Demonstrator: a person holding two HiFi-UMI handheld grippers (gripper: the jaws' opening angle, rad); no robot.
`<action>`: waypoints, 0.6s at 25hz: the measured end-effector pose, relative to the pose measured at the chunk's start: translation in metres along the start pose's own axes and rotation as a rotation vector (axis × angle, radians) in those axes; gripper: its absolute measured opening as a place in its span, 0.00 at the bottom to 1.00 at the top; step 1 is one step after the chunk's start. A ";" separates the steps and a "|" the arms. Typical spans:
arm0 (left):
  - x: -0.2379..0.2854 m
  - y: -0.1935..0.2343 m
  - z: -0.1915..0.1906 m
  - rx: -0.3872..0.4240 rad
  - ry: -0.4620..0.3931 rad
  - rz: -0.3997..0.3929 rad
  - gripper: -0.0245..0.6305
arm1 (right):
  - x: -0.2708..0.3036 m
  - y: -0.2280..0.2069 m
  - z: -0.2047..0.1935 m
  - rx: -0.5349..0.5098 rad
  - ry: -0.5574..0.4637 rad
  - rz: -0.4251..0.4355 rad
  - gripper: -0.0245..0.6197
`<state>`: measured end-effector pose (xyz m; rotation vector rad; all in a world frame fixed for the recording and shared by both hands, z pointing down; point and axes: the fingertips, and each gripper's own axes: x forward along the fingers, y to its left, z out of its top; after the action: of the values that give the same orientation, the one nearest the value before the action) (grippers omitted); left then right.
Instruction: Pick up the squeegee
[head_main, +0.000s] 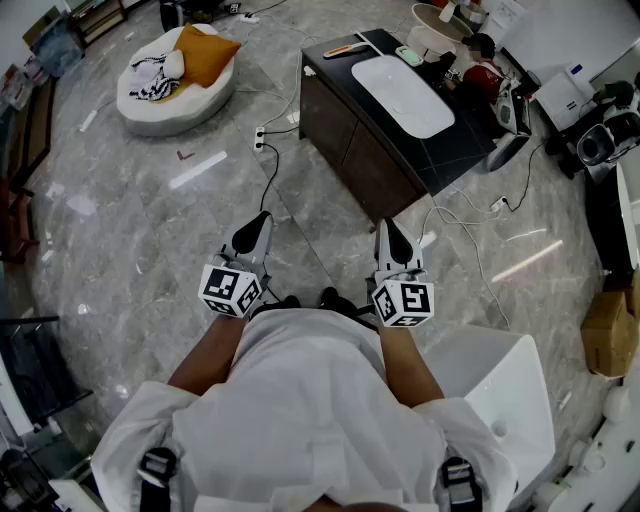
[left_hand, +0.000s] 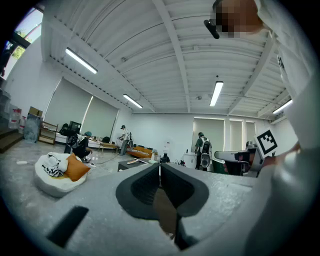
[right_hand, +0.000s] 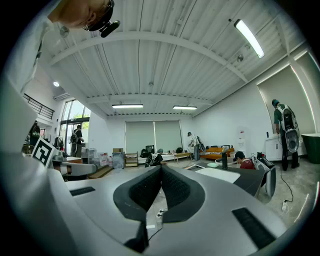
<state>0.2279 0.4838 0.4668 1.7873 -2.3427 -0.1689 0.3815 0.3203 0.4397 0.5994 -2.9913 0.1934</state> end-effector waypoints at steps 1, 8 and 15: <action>0.005 0.003 0.004 0.003 -0.011 -0.003 0.06 | 0.004 -0.001 0.003 -0.005 -0.010 0.003 0.06; 0.016 0.019 0.021 0.015 -0.067 -0.020 0.06 | 0.021 -0.002 0.015 -0.025 -0.062 0.015 0.06; 0.012 0.019 0.016 -0.022 -0.058 -0.024 0.06 | 0.021 0.002 0.010 -0.024 -0.029 0.021 0.06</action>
<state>0.2030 0.4769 0.4566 1.8252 -2.3497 -0.2526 0.3609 0.3130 0.4322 0.5736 -3.0246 0.1509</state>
